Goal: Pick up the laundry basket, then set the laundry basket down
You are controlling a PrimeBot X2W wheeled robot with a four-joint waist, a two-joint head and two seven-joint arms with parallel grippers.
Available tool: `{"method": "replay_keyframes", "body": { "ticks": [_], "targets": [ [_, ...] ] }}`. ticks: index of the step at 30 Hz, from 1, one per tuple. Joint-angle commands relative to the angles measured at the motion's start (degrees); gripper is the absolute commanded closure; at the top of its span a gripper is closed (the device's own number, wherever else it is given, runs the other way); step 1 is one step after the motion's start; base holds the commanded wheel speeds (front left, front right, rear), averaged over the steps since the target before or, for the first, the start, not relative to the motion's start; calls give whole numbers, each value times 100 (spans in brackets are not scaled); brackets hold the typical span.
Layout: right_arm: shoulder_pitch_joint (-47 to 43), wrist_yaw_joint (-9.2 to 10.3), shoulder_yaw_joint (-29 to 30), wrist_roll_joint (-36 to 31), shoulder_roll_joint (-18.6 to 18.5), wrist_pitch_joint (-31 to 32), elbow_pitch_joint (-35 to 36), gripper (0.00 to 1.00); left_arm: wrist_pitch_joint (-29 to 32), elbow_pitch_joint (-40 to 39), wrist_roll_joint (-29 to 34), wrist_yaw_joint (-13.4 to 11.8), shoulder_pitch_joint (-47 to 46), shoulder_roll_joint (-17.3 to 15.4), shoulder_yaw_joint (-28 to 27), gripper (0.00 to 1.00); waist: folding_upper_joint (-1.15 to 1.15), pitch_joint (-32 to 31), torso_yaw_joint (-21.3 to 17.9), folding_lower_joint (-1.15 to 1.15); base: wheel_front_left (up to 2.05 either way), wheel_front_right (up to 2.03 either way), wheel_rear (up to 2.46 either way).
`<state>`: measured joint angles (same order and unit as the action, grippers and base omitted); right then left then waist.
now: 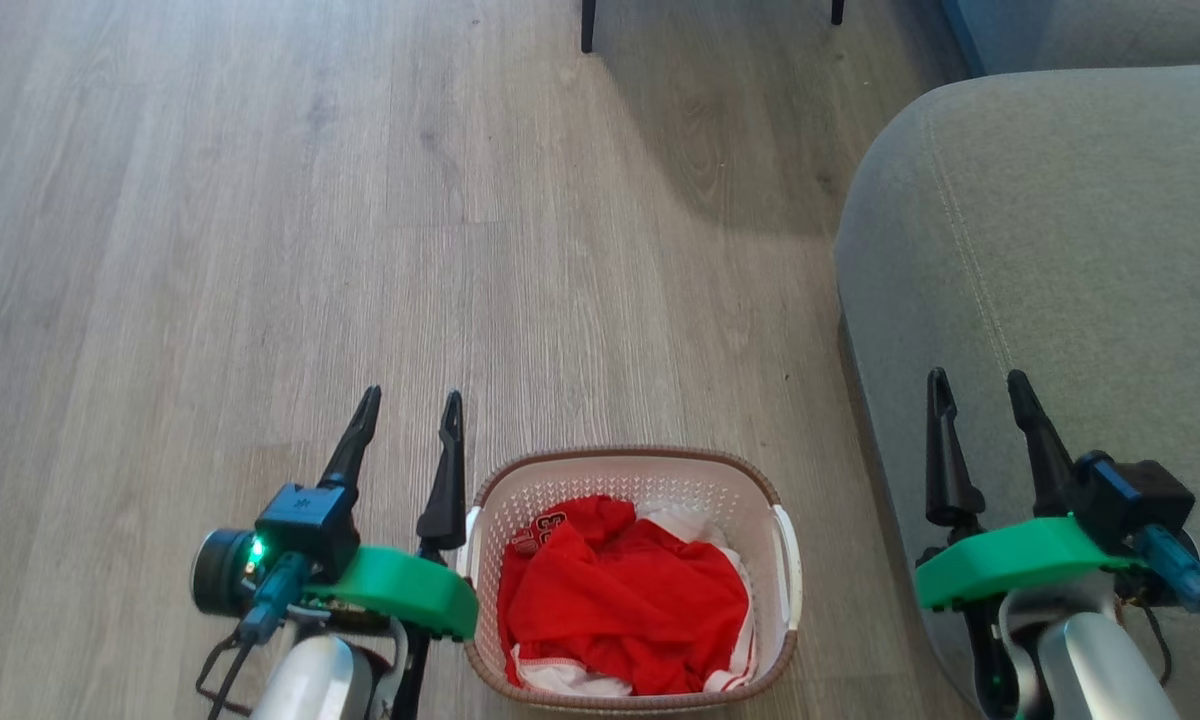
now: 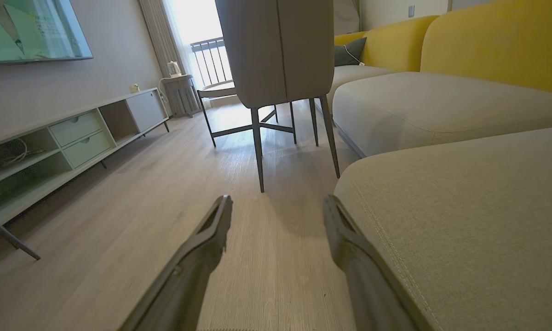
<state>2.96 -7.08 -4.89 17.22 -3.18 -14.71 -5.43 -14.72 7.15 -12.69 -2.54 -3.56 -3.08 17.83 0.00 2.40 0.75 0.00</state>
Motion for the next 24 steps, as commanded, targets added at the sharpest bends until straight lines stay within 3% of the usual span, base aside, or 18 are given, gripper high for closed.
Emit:
{"method": "replay_keyframes", "body": {
  "ticks": [1, 14, 15, 24],
  "targets": [
    [189, -41, -126, 37, 30, -29, 157, 0, -28, -157, -1, -28, -203, 20, -212, 0, 0, -11, 1, 0, 0, 0, 0],
    [168, -41, -158, -12, 30, -29, 128, 0, -28, -119, -92, -83, -134, 20, -202, 0, 0, -51, 23, 0, 0, 0, 0],
    [-1, 0, -30, 0, 1, 0, -46, 100, 0, 57, -70, -70, 8, 0, -3, 100, 0, -52, 23, 0, 0, 0, 0],
    [-110, -2, -49, 353, -18, 72, -387, 100, 65, 365, -442, -34, 157, -24, -53, 100, 0, -59, 19, 0, 0, 0, 0]
  ]
}}
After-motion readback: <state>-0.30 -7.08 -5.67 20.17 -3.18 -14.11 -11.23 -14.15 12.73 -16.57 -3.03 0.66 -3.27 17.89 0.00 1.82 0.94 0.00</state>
